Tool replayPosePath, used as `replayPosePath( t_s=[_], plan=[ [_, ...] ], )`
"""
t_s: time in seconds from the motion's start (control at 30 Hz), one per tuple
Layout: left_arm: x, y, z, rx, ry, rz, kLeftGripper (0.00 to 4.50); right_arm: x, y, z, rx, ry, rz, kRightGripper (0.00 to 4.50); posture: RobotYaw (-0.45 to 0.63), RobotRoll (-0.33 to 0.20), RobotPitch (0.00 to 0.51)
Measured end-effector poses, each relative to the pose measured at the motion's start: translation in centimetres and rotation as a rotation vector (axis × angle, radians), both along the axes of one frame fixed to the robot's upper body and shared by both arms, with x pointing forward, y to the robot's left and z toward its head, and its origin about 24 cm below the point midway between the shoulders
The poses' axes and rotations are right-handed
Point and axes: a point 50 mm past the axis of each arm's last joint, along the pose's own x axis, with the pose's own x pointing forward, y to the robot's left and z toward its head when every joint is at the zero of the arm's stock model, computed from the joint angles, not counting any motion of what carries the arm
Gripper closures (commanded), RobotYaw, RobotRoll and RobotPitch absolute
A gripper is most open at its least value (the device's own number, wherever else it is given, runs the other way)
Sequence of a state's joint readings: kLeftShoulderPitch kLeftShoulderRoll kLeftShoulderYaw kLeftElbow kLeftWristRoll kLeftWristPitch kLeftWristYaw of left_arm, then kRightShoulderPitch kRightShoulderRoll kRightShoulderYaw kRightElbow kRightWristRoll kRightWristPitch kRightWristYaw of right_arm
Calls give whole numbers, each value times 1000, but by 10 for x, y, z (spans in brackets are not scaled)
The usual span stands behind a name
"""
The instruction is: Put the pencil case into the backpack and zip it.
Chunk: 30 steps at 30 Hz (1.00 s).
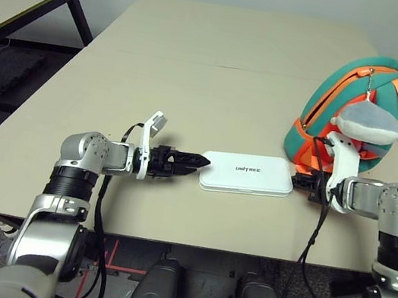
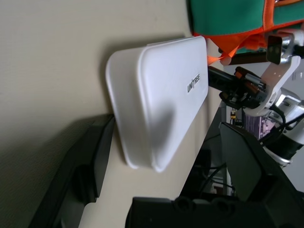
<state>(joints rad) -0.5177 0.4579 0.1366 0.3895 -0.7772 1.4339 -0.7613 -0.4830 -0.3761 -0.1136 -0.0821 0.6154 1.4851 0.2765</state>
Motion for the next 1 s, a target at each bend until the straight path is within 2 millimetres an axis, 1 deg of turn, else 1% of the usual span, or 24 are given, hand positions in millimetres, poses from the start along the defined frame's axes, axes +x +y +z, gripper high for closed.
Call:
replayPosePath(
  t_s=[0.13,0.2,0.3,0.47,0.53,0.57,0.6,0.67,0.7,0.73,0.8,0.93,0.97,1.0],
  plan=[
    [-1,-1,0,-6,5,-8,0,2,17,2,38,-8,48,4482,76,0,28],
    [-1,-1,0,-11,7,-13,0,3,19,3,44,-12,56,4482,73,0,28],
    [-2,-2,0,-8,9,-27,620,3,19,3,44,-13,57,4500,71,0,27],
    [-4,-1,0,-8,18,-47,2232,3,17,4,47,-19,58,4500,69,0,22],
    [-3,-3,6,-38,-12,-67,2788,3,15,4,45,-27,55,4045,72,0,21],
    [-3,-4,9,-50,-26,-76,3005,3,13,4,40,-35,51,3813,72,0,21],
    [-3,-4,10,-49,-34,-82,3130,2,10,4,39,-47,51,3563,78,0,21],
    [-4,-4,13,-39,-54,-88,3144,-4,4,6,41,-92,62,2852,81,0,21],
    [-4,-2,15,-34,-60,-87,3144,-7,2,8,43,-117,72,2590,79,0,19],
    [-4,-2,17,-28,-72,-89,3144,-12,-1,12,48,-157,85,2208,75,0,18],
    [-6,0,20,-16,-92,-82,3144,-24,-10,21,67,-248,115,1580,59,0,16],
    [-3,9,29,17,-151,-18,3144,-50,-31,46,112,-400,125,317,-26,0,16],
    [-2,12,31,27,-168,2,3144,-57,-35,53,129,-429,133,21,-50,0,16],
    [-1,14,33,33,-183,19,3144,-64,-38,59,146,-447,139,0,-62,0,16]
  ],
)
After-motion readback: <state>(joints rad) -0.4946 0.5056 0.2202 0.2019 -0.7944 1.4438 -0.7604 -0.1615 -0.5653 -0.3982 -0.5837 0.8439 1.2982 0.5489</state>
